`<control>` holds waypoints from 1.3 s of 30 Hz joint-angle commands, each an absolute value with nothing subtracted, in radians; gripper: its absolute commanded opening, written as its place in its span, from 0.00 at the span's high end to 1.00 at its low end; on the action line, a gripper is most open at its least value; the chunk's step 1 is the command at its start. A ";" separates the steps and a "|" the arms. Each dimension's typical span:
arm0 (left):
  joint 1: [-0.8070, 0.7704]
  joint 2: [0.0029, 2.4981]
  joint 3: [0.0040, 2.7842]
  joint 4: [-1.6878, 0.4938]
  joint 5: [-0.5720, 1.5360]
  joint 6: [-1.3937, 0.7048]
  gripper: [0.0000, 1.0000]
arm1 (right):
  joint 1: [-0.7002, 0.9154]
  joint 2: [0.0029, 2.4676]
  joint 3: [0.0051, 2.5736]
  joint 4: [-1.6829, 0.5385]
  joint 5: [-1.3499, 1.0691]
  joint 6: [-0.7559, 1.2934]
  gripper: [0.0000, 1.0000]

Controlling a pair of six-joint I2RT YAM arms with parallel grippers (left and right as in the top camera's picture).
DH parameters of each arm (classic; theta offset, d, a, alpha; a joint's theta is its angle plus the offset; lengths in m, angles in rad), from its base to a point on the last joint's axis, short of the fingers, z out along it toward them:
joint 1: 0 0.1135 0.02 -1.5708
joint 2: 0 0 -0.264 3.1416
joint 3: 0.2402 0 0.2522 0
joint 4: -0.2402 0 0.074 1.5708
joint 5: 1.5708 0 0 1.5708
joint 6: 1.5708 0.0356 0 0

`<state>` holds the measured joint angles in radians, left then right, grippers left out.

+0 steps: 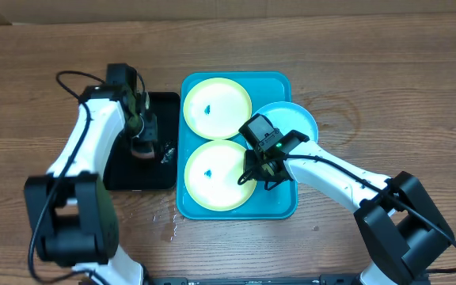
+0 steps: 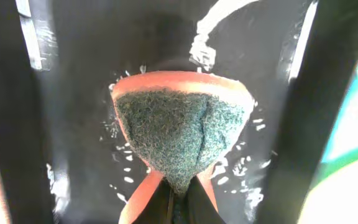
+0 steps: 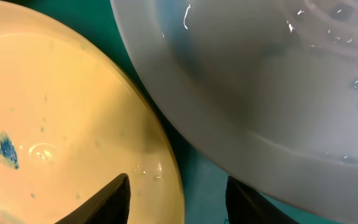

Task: Clean dirty plates on tray and stack at the side
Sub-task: 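Lift the sponge with the left gripper out of the black tray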

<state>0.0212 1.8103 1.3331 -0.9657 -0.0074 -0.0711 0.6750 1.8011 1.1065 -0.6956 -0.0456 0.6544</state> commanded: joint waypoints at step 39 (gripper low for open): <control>0.005 1.582 1.361 -1.098 -0.007 -0.126 0.96 | 0.679 1.800 1.105 -0.737 -0.046 0.797 0.96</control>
<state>0.0124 1.5898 1.3544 -1.1027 -0.0082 -0.1390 0.6765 1.8011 1.1065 -0.7437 -0.0555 0.7853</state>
